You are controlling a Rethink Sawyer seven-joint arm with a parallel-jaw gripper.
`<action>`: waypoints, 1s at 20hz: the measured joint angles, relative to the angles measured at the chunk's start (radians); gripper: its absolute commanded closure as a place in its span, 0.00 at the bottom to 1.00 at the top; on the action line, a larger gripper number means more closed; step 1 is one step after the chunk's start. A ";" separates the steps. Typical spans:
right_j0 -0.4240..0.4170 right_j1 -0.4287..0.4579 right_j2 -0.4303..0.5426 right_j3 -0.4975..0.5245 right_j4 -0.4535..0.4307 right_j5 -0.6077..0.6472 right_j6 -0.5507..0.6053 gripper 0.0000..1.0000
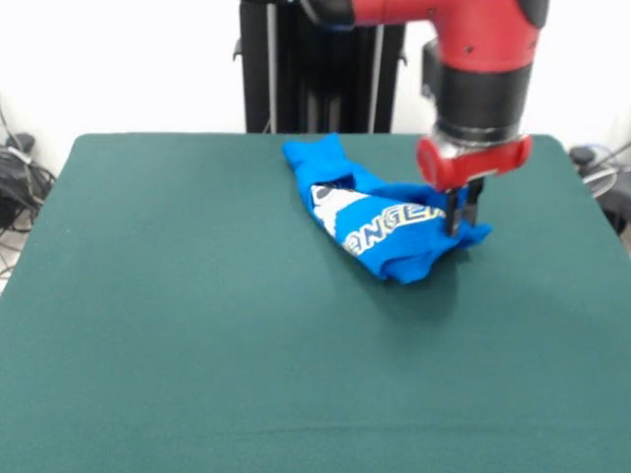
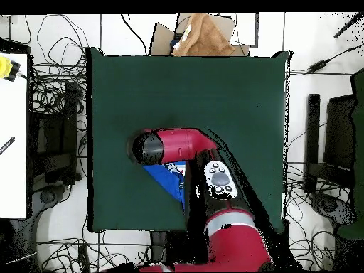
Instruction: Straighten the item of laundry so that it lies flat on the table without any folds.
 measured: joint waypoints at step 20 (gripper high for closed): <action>0.139 -0.074 -0.061 0.010 0.062 0.122 0.000 1.00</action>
